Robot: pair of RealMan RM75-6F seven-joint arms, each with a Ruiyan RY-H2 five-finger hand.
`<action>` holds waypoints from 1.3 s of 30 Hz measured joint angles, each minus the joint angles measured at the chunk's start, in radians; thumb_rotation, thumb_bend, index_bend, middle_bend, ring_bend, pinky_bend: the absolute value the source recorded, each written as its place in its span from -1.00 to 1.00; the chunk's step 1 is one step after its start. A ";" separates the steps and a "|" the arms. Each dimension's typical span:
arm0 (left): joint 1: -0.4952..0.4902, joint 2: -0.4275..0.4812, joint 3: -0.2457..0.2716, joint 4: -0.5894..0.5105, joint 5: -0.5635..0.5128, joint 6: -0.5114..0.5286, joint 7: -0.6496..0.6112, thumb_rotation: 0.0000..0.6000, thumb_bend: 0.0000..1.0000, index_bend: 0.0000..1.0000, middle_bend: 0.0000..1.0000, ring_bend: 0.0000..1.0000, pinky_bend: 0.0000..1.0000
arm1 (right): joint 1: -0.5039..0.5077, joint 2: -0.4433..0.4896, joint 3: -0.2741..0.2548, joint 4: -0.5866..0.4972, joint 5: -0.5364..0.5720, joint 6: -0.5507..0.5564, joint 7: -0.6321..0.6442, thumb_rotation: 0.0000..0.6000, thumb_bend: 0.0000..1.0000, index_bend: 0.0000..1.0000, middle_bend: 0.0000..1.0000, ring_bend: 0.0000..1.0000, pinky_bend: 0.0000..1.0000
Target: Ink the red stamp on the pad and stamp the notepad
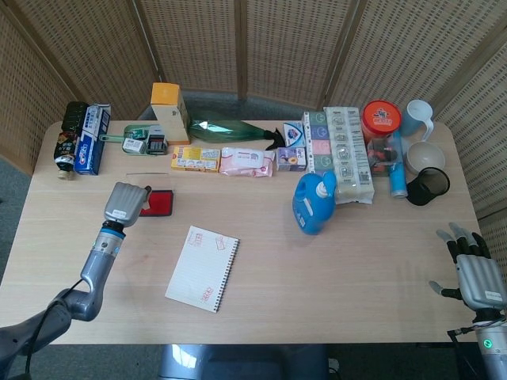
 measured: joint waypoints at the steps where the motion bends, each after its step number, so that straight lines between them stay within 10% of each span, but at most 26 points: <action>1: -0.002 -0.004 0.000 0.007 0.000 -0.002 -0.004 1.00 -0.20 0.21 1.00 1.00 1.00 | 0.000 0.000 0.000 0.000 0.001 -0.001 -0.001 1.00 -1.00 -0.75 -0.98 -1.00 -1.00; 39: -0.022 -0.107 0.018 0.171 -0.001 -0.045 -0.076 1.00 -0.19 0.21 1.00 1.00 1.00 | 0.006 -0.003 -0.005 -0.002 0.009 -0.012 -0.009 1.00 -1.00 -0.75 -0.98 -1.00 -1.00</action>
